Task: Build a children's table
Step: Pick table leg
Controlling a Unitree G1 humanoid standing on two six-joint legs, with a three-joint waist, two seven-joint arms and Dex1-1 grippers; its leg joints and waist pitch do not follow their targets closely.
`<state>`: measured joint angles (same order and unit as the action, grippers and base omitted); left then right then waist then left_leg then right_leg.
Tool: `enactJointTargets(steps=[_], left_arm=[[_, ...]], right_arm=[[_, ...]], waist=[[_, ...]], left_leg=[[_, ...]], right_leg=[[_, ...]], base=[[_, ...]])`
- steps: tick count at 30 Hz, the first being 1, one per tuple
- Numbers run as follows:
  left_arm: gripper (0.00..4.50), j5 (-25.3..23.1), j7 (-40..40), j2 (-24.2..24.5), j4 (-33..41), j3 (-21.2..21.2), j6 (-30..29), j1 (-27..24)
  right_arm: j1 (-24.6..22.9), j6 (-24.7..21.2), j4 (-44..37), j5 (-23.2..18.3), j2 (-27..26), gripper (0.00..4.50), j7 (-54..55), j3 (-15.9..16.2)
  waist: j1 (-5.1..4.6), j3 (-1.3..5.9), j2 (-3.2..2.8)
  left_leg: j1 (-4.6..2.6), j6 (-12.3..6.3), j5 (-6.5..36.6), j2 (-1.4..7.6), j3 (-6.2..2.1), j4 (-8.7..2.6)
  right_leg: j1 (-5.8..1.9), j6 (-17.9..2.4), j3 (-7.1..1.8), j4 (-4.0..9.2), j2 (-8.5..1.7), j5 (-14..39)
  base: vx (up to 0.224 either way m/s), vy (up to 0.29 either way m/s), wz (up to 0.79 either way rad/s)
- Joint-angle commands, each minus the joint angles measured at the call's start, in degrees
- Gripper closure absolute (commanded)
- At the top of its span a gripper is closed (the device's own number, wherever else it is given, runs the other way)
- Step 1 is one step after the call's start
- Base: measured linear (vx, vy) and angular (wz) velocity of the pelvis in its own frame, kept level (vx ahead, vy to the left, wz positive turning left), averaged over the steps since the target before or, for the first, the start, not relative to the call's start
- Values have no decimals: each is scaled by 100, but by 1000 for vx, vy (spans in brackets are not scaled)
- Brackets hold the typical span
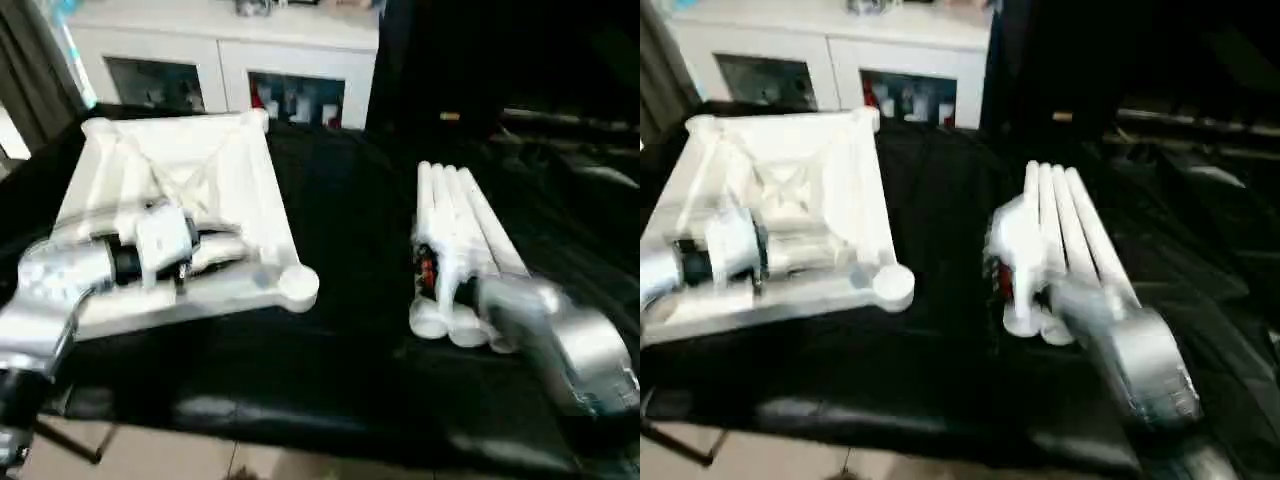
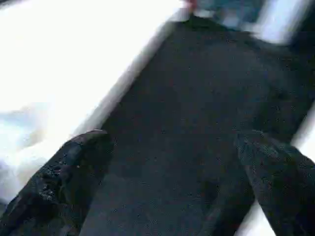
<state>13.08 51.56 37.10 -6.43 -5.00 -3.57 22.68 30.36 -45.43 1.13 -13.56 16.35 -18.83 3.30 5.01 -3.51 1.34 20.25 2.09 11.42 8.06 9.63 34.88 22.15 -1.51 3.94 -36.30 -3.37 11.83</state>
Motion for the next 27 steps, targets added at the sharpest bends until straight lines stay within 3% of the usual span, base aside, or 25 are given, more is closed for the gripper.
enactJointTargets(steps=[1,2,3,4,5,7,8,9,10,11,12,14,21,27], left_arm=[[200,154,-235,-85,150,-51,-350,-42],[190,211,-319,-162,442,-167,-578,-257],[179,252,-332,-169,637,-194,-752,-363],[172,299,-318,-160,819,-217,-878,-458],[165,305,-319,-160,845,-215,-901,-468],[156,405,-302,-142,1184,-190,-1174,-588],[135,444,-282,-131,1288,-178,-1249,-623],[127,632,-105,-34,1529,-163,-1445,-723],[127,788,39,56,1692,-175,-1598,-792],[116,919,162,139,1831,-194,-1734,-847],[105,1292,440,359,2233,-270,-2147,-979],[105,1434,529,464,2447,-316,-2388,-1022],[105,1278,489,406,2395,-312,-2479,-851],[105,1434,524,457,2522,-314,-2720,-804]], right_arm=[[92,4,408,102,-58,0,363,-170],[447,-89,982,334,-184,0,800,-144],[592,-182,1202,439,-239,0,972,-140],[725,-263,1399,484,-307,0,1113,-182],[741,-270,1421,485,-317,0,1128,-192],[952,-377,1692,519,-430,0,1328,-303],[1022,-411,1779,540,-463,0,1394,-333],[1118,-442,1898,634,-484,0,1475,-294],[1161,-467,1954,675,-490,0,1497,-261],[1196,-512,2002,688,-500,0,1518,-247],[1211,-750,2023,563,-605,0,1624,-417],[1216,-985,2049,429,-703,0,1695,-593],[1228,-1707,2232,280,-923,0,1802,-900],[1225,-1887,2237,352,-981,0,2005,-1036]], waist=[[-44,304,-89],[-21,334,-97],[-66,346,-48],[-50,374,-26],[-57,385,-33],[-43,418,6],[-22,446,-3],[-26,426,41],[-22,420,74],[-6,406,34],[-11,376,56],[-23,362,28],[-2,320,-28],[-2,333,-27]], left_leg=[[-132,544,1756,503,-220,-502],[-95,548,1525,511,-216,-518],[-49,533,1241,488,-202,-517],[-42,487,940,483,-171,-485],[-15,451,789,475,-167,-468],[8,299,368,451,-137,-435],[30,173,43,444,-128,-405],[38,67,-84,437,-108,-403],[49,42,-95,436,-106,-406],[36,47,13,445,-105,-412],[29,84,176,450,-96,-429],[-10,171,354,468,-89,-445],[-66,547,1048,470,-112,-507],[-40,629,1094,454,-128,-509]], right_leg=[[-89,-945,-412,506,-584,2026],[-144,-975,-405,466,-575,1553],[-180,-1081,-396,411,-559,1100],[-205,-1137,-403,385,-566,746],[-231,-1179,-409,354,-574,551],[-270,-1216,-410,316,-567,73],[-282,-1231,-410,280,-554,-358],[-265,-1260,-397,278,-526,-538],[-272,-1282,-392,264,-536,-520],[-260,-1276,-389,276,-548,-307],[-250,-1231,-389,305,-539,-13],[-215,-1157,-394,324,-517,278],[-162,-802,-409,424,-507,1122],[-178,-708,-414,428,-521,1245]], base=[[0,0,0],[0,0,0],[0,0,0],[0,0,0],[0,0,0],[0,0,0],[0,0,0],[0,0,0],[0,0,0],[0,0,0],[0,0,0],[0,0,0],[0,0,0],[0,0,0]])
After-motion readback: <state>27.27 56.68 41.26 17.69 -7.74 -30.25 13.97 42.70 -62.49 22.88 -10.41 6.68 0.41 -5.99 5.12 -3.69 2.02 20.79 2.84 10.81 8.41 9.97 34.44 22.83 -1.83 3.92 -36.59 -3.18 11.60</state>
